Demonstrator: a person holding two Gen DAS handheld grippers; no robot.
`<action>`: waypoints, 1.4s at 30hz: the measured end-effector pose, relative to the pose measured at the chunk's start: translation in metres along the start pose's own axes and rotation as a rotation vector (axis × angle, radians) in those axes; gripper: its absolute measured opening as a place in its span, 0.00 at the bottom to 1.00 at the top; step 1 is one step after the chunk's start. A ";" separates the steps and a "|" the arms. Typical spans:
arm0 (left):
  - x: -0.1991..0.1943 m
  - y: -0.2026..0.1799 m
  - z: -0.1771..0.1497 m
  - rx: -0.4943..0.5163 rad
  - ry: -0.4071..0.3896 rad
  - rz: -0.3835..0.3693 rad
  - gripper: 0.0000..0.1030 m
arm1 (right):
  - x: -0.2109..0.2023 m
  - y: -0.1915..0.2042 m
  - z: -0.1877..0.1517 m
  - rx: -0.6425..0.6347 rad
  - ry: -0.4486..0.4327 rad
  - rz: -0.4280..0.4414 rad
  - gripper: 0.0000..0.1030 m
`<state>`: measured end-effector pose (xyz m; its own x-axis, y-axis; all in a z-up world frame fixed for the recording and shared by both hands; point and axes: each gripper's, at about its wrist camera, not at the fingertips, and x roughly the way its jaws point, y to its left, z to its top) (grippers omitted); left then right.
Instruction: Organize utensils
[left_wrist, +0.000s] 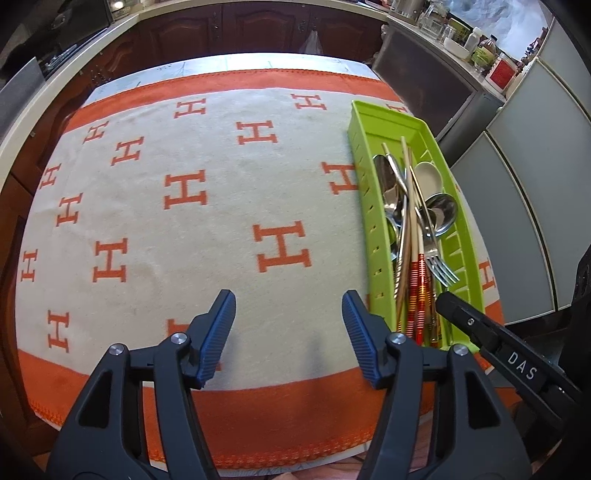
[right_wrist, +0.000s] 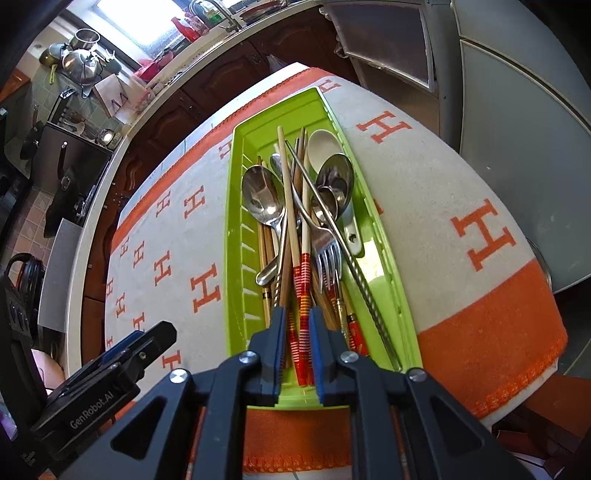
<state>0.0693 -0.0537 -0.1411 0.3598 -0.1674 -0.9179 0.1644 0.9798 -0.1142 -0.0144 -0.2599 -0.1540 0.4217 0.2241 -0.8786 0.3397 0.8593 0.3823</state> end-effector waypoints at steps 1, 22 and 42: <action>-0.002 0.003 -0.002 0.000 -0.008 0.008 0.57 | 0.000 0.001 -0.001 -0.007 -0.004 -0.007 0.17; -0.087 0.071 -0.008 -0.051 -0.206 0.166 0.74 | -0.036 0.115 -0.008 -0.313 -0.120 0.075 0.19; -0.133 0.091 -0.009 -0.109 -0.278 0.168 0.75 | -0.065 0.169 -0.018 -0.470 -0.206 0.111 0.32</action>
<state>0.0283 0.0592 -0.0330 0.6126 -0.0118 -0.7903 -0.0117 0.9996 -0.0240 0.0005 -0.1209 -0.0378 0.6062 0.2713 -0.7476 -0.1105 0.9596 0.2586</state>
